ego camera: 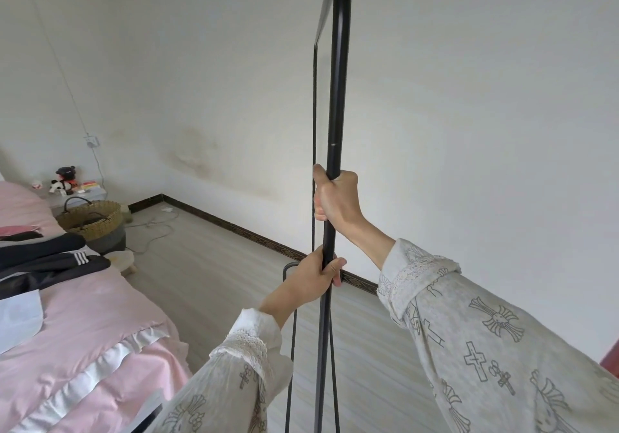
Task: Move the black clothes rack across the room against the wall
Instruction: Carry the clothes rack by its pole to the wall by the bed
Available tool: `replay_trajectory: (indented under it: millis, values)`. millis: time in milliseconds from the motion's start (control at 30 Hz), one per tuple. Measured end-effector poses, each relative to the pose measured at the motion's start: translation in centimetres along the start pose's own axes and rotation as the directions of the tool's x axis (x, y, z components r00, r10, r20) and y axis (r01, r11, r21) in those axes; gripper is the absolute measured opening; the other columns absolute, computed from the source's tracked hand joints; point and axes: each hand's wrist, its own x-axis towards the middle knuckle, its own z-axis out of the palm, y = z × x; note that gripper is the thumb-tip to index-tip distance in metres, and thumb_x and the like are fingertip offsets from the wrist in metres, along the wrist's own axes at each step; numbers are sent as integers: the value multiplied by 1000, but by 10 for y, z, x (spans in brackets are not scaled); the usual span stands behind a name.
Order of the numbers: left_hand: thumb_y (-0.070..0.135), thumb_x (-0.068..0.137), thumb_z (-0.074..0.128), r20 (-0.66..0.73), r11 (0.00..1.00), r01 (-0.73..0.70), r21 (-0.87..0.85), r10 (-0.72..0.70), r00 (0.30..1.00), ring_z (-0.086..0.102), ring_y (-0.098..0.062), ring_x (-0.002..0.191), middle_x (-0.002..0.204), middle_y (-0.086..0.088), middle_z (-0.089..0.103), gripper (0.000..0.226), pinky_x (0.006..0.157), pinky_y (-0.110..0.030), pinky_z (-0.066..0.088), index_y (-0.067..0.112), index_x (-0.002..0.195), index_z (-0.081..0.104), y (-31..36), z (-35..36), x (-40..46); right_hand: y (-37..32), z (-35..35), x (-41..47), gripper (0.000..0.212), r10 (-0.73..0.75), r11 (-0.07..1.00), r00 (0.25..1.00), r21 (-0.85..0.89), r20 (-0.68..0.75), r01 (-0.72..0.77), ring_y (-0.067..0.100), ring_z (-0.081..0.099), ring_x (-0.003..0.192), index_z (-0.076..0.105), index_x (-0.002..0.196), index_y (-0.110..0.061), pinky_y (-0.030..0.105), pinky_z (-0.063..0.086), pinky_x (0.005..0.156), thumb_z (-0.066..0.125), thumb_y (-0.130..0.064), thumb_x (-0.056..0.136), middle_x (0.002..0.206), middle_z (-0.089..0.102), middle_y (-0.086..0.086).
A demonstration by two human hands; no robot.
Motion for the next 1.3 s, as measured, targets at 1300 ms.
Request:
replay_trajectory:
  millis: [1300]
  values:
    - [32, 93, 44, 58, 999, -44, -10, 44, 997, 52, 5, 49, 63, 3, 61, 24, 50, -6, 38, 10, 84, 44, 188, 373, 207, -67, -466, 74, 43, 24, 996, 997, -84, 76, -17, 15, 16, 32, 19, 55, -21, 21, 17, 40, 45, -13, 89, 36, 19, -5]
